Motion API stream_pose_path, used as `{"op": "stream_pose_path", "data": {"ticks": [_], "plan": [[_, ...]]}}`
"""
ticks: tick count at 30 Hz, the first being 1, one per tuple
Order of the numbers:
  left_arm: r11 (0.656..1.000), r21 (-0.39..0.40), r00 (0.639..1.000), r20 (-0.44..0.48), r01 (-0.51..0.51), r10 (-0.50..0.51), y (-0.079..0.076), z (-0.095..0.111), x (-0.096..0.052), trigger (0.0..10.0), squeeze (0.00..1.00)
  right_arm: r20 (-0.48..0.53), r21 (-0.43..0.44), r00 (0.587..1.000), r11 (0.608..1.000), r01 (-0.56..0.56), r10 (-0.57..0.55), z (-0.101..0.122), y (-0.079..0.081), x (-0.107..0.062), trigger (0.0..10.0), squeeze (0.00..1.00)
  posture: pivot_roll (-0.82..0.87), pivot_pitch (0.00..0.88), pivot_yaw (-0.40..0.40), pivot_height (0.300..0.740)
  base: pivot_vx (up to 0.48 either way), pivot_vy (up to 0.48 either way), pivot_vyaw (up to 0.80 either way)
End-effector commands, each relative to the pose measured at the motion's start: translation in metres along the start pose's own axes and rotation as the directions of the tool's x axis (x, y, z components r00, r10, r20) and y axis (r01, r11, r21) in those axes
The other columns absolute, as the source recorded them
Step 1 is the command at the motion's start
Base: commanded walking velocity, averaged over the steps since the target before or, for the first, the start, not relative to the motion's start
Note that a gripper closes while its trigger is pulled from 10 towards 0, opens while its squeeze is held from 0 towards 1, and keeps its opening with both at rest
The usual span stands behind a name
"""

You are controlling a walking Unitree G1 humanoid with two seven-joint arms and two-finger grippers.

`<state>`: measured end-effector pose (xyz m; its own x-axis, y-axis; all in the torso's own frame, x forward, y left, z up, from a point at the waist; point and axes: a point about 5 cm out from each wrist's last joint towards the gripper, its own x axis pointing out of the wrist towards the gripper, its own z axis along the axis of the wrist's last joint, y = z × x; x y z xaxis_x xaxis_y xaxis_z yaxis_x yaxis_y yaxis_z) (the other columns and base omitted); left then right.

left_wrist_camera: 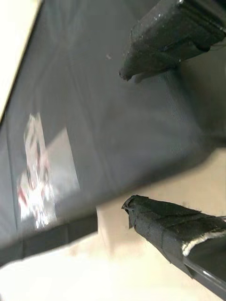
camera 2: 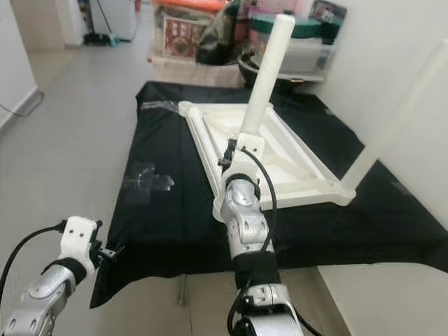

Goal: Building children table

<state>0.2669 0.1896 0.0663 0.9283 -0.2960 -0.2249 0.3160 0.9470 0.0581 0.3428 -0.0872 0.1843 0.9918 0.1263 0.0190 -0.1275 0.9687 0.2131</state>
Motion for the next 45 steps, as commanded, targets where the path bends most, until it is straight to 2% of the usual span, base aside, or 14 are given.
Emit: {"op": "stream_pose_path", "data": {"ticks": [1,3,4,11,12,13,18,19,23,36,37,42,43,45], "plan": [[1.0,-0.011,1.0,-0.007,0.026,-0.026,-0.006,-0.001,0.004,10.0,0.0,0.036,0.072,0.967,0.964,-0.255,0.253,0.003,0.041,-0.008,10.0,1.0,0.08,0.0,-0.129,0.74,0.0,0.0,0.0],[1.0,-0.011,1.0,-0.006,0.026,-0.026,-0.005,0.0,0.005,10.0,0.0,0.002,0.035,0.934,0.934,-0.357,0.357,0.011,0.045,-0.007,10.0,1.0,0.08,0.0,-0.129,0.74,0.0,0.0,0.0],[1.0,-0.011,1.0,-0.007,0.026,-0.026,-0.005,0.0,0.005,10.0,0.0,-0.02,-0.01,0.914,0.914,-0.405,0.405,0.014,0.044,-0.004,10.0,0.0,0.08,0.0,-0.129,0.74,0.0,0.0,0.0],[1.0,-0.014,1.0,-0.005,0.025,-0.025,-0.005,0.0,0.006,10.0,0.0,-0.112,-0.194,0.718,0.694,-0.693,0.686,0.023,0.03,0.0,8.9,0.0,0.08,0.0,-0.131,0.74,0.0,0.0,0.0],[1.0,-0.014,1.0,-0.005,0.025,-0.025,-0.006,0.0,0.006,10.0,0.0,-0.139,-0.204,0.704,0.675,-0.709,0.697,0.02,0.027,0.002,1.4,0.0,0.09,0.0,-0.132,0.74,0.0,0.0,0.0],[1.0,-0.014,1.0,-0.004,0.024,-0.024,-0.006,0.0,0.006,10.0,0.0,-0.169,-0.201,0.709,0.681,-0.704,0.684,0.014,0.024,0.007,0.0,0.0,0.09,0.0,-0.135,0.74,0.0,0.0,0.0],[1.0,-0.015,1.0,-0.004,0.019,-0.019,-0.005,0.0,0.005,10.0,0.0,-0.235,-0.194,0.745,0.721,-0.666,0.625,0.001,0.025,0.015,0.0,0.0,0.09,0.0,-0.135,0.74,0.0,0.0,0.0],[1.0,-0.016,1.0,-0.005,0.017,-0.018,-0.005,0.0,0.004,10.0,0.0,-0.204,-0.172,0.9,0.891,-0.42,0.385,-0.002,0.014,0.028,10.0,0.0,0.1,0.0,-0.142,0.74,0.0,0.0,0.0],[1.0,-0.015,1.0,-0.01,0.016,-0.016,-0.005,-0.002,0.001,10.0,0.0,-0.208,-0.064,0.89,0.913,0.402,-0.406,-0.034,-0.032,0.009,10.0,0.0,0.1,0.0,-0.133,0.74,0.0,0.0,0.0],[0.999,-0.009,0.999,-0.008,0.035,-0.035,-0.006,0.002,0.008,10.0,0.0,-0.093,-0.004,0.993,0.997,0.078,-0.078,-0.009,0.016,0.009,10.0,0.0,0.07,0.0,-0.121,0.74,0.0,0.0,0.0],[0.999,-0.011,0.999,-0.006,0.034,-0.034,-0.006,0.002,0.008,10.0,0.0,-0.052,0.005,0.998,1.0,0.019,-0.019,-0.002,0.021,0.008,10.0,1.0,0.07,0.0,-0.124,0.74,0.0,0.0,0.0],[0.999,-0.017,0.999,-0.008,0.032,-0.032,-0.008,-0.001,0.006,10.0,0.0,-0.054,-0.035,0.991,0.991,-0.126,0.124,0.01,0.023,0.011,10.0,1.0,0.08,0.0,-0.127,0.74,0.0,0.0,0.0],[0.999,-0.019,1.0,-0.012,0.029,-0.029,-0.007,-0.002,0.004,10.0,0.0,-0.088,-0.04,0.953,0.954,-0.296,0.291,0.018,0.025,0.014,10.0,0.0,0.08,0.0,-0.128,0.74,0.0,0.0,0.0],[0.999,-0.019,1.0,-0.013,0.028,-0.028,-0.006,-0.003,0.003,10.0,0.0,-0.097,-0.03,0.924,0.927,-0.375,0.37,0.022,0.026,0.014,10.0,0.0,0.08,0.0,-0.128,0.74,0.0,0.0,0.0]]}}
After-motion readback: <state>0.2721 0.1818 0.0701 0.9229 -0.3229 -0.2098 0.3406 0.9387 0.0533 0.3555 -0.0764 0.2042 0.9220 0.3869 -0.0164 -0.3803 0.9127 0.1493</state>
